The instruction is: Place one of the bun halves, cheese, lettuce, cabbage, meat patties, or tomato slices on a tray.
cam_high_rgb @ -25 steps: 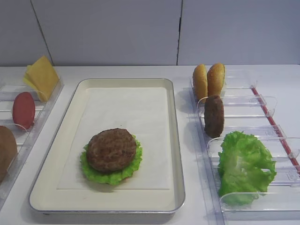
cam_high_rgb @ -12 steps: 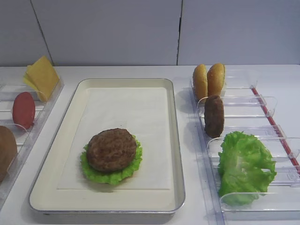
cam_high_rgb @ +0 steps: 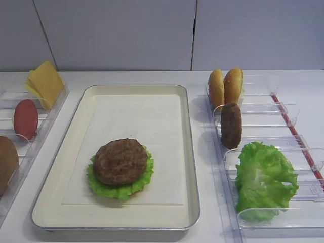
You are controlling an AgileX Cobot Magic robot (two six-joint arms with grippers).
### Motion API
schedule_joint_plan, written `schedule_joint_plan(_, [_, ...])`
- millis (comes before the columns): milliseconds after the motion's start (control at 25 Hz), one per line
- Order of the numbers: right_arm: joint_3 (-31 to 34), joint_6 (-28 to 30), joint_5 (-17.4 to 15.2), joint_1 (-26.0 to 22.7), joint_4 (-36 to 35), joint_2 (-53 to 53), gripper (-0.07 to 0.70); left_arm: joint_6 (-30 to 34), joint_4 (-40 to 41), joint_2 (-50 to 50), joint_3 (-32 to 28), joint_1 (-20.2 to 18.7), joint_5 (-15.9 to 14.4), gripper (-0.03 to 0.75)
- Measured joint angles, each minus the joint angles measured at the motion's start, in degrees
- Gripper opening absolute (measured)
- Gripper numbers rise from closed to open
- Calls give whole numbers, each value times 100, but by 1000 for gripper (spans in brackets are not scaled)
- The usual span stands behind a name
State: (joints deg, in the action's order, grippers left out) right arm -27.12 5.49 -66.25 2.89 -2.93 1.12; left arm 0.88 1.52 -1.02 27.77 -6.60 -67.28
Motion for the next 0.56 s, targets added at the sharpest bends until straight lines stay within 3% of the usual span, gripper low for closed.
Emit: schedule_joint_plan(560, [0, 0, 0, 0, 0, 0, 693, 0, 0, 0, 0, 0, 0, 465])
